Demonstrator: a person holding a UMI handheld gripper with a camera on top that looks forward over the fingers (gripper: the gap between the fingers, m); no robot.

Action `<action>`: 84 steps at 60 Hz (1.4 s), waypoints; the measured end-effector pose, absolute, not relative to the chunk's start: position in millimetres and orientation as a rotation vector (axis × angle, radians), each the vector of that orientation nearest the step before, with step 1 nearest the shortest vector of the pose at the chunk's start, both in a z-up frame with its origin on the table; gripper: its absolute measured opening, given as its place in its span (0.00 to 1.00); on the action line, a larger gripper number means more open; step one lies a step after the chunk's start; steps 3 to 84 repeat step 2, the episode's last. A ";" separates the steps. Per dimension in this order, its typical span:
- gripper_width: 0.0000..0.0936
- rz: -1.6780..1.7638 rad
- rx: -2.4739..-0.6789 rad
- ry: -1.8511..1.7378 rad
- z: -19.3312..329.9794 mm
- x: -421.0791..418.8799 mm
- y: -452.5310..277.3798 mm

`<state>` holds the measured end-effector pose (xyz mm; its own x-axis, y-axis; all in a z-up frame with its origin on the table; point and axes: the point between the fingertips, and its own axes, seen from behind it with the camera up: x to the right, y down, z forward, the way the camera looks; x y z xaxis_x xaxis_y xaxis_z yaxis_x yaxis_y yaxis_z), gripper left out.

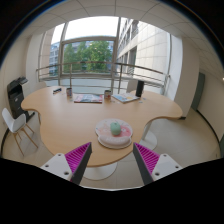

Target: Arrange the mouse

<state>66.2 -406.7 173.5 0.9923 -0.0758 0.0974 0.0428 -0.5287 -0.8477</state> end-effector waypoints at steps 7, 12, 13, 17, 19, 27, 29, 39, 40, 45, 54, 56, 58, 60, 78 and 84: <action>0.91 -0.153 -2.118 0.021 177.2 66.0 -407.8; 0.91 -0.153 -2.118 0.021 177.2 66.0 -407.8; 0.91 -0.153 -2.118 0.021 177.2 66.0 -407.8; 0.91 -0.153 -2.118 0.021 177.2 66.0 -407.8; 0.91 -0.153 -2.118 0.021 177.2 66.0 -407.8; 0.91 -0.153 -2.118 0.021 177.2 66.0 -407.8; 0.91 -0.153 -2.118 0.021 177.2 66.0 -407.8; 0.91 -0.153 -2.118 0.021 177.2 66.0 -407.8; 0.91 -0.153 -2.118 0.021 177.2 66.0 -407.8; 0.91 -0.153 -2.118 0.021 177.2 66.0 -407.8; 0.91 -0.153 -2.118 0.021 177.2 66.0 -407.8; 0.91 -0.153 -2.118 0.021 177.2 66.0 -407.8; 0.91 -0.153 -2.118 0.021 177.2 66.0 -407.8; 0.91 -0.153 -2.118 0.021 177.2 66.0 -407.8; 0.91 -0.153 -2.118 0.021 177.2 66.0 -407.8; 0.91 -0.153 -2.118 0.021 177.2 66.0 -407.8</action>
